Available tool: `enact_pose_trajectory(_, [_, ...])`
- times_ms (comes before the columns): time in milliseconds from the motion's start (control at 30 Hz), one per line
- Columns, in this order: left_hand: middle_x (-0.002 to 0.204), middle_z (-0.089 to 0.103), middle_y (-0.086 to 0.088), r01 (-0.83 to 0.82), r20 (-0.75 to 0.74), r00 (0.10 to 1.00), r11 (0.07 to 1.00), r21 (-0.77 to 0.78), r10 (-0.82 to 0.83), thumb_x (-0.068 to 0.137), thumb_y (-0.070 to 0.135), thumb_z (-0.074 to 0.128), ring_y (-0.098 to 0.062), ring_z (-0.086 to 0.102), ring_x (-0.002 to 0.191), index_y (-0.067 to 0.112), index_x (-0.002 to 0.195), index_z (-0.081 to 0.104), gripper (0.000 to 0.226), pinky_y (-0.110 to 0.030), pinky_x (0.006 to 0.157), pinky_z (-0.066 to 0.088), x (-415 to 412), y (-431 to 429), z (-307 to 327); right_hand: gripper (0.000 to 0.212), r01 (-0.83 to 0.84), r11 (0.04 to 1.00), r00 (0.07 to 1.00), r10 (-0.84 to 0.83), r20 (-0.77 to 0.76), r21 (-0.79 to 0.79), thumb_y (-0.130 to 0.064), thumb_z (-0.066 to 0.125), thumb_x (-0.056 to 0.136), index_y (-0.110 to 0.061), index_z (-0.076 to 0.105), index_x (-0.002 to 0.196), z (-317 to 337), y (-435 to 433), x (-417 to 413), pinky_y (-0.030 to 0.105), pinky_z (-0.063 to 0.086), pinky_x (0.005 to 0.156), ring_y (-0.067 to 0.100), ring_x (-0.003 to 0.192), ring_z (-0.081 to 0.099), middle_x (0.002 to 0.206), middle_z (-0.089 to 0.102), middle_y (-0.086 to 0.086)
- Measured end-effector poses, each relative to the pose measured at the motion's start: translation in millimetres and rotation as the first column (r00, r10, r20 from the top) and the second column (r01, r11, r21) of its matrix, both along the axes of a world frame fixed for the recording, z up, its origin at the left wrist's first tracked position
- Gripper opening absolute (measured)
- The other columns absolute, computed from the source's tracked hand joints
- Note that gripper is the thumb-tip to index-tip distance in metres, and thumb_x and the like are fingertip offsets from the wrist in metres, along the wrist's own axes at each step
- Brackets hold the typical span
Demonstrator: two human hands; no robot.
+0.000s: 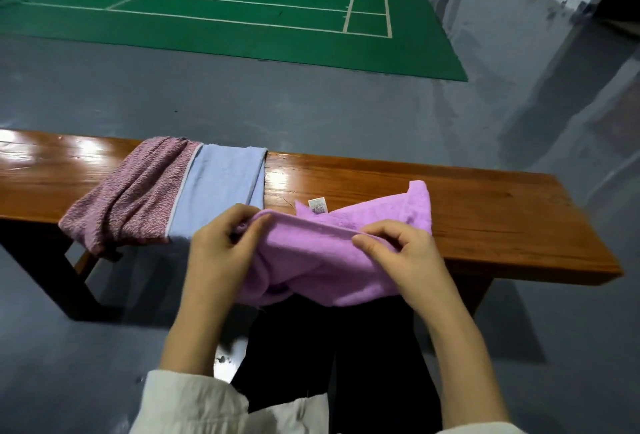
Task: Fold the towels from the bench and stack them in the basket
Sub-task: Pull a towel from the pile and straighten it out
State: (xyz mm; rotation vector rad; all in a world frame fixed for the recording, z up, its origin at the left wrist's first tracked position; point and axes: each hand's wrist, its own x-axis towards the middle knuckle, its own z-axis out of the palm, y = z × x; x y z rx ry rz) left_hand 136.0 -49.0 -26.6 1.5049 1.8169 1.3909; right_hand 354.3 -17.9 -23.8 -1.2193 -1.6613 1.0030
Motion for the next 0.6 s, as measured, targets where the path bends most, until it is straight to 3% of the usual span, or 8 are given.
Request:
enact_pose_trajectory(67, [0.073, 0.066, 0.007, -0.057, -0.069, 0.996, 0.998, -0.030, 0.055, 0.085, 0.014, 0.069, 0.004, 0.056, 0.069, 0.019, 0.080, 0.067, 0.008, -0.008, 0.066, 0.038, -8.6, 1.2, -2.9, 0.014, 0.017, 0.996, 0.996, -0.024, 0.084, 0.083, -0.010, 0.068, 0.086, -0.020, 0.065, 0.076, -2.0, 4.0, -1.4, 0.009, 0.037, 0.074, -0.004, 0.076, 0.054, 0.078, 0.062, -0.010])
enact_pose_trajectory(167, [0.097, 0.064, -0.002, -0.050, -0.161, 0.986, 0.993, -0.111, 0.032, 0.084, 0.009, 0.068, -0.010, 0.059, 0.086, 0.019, 0.096, 0.070, 0.016, -0.007, 0.073, 0.035, 1.1, 7.0, -3.0, 0.018, 0.019, 0.999, 0.999, -0.019, -0.026, 0.031, -0.013, 0.060, 0.091, -0.024, 0.059, 0.078, -2.1, 5.6, -14.7, 0.011, 0.039, 0.077, -0.004, 0.075, 0.051, 0.077, 0.059, -0.017])
enact_pose_trajectory(300, [0.111, 0.062, 0.021, 0.332, 0.111, 0.941, 0.935, -0.123, -0.319, 0.082, 0.011, 0.071, 0.012, 0.056, 0.102, 0.033, 0.115, 0.061, 0.040, -0.001, 0.087, 0.035, 45.6, 4.5, 13.2, 0.026, -0.122, 0.991, 0.974, 0.110, -0.197, -0.053, -0.004, 0.060, 0.091, -0.023, 0.061, 0.072, 4.7, 3.5, -30.3, 0.014, 0.043, 0.072, 0.002, 0.073, 0.054, 0.068, 0.061, -0.013])
enact_pose_trajectory(367, [0.089, 0.068, 0.024, 0.367, 0.083, 0.930, 0.923, -0.117, -0.359, 0.083, 0.012, 0.070, 0.015, 0.059, 0.087, 0.035, 0.100, 0.066, 0.029, -0.002, 0.077, 0.039, 53.7, 3.8, 13.4, 0.025, -0.136, 0.987, 0.971, 0.117, -0.207, -0.080, -0.002, 0.061, 0.089, -0.020, 0.065, 0.072, 8.0, 3.2, -28.1, 0.014, 0.045, 0.072, 0.001, 0.072, 0.059, 0.068, 0.065, -0.012])
enact_pose_trajectory(433, [0.070, 0.068, 0.017, 0.293, 0.052, 0.956, 0.950, -0.106, -0.289, 0.081, 0.014, 0.072, 0.010, 0.059, 0.070, 0.029, 0.076, 0.068, 0.016, -0.004, 0.063, 0.040, 49.6, 5.3, 12.2, 0.021, -0.130, 0.985, 0.979, 0.110, -0.174, -0.109, -0.005, 0.066, 0.086, -0.019, 0.069, 0.072, 9.1, 2.1, -20.5, 0.012, 0.046, 0.075, -0.002, 0.073, 0.061, 0.070, 0.069, -0.011])
enact_pose_trajectory(500, [0.069, 0.067, 0.014, 0.208, 0.053, 0.978, 0.973, -0.099, -0.204, 0.080, 0.017, 0.073, 0.004, 0.059, 0.065, 0.027, 0.066, 0.066, 0.019, -0.010, 0.055, 0.044, 42.3, 5.8, 8.3, 0.015, -0.112, 0.983, 0.987, 0.093, -0.128, -0.147, -0.008, 0.072, 0.082, -0.020, 0.071, 0.074, 6.6, 1.5, -12.1, 0.011, 0.046, 0.075, -0.004, 0.073, 0.061, 0.072, 0.070, -0.012])
enact_pose_trajectory(600, [0.068, 0.066, 0.016, 0.103, 0.032, 0.994, 0.990, -0.093, -0.100, 0.080, 0.018, 0.074, 0.005, 0.059, 0.065, 0.027, 0.067, 0.067, 0.018, -0.015, 0.056, 0.048, 28.3, 6.1, 3.5, 0.013, -0.053, 0.988, 0.998, 0.046, -0.048, -0.148, -0.008, 0.075, 0.078, -0.020, 0.071, 0.074, 3.2, 3.7, -4.7, 0.008, 0.043, 0.075, -0.008, 0.070, 0.059, 0.070, 0.070, -0.015])
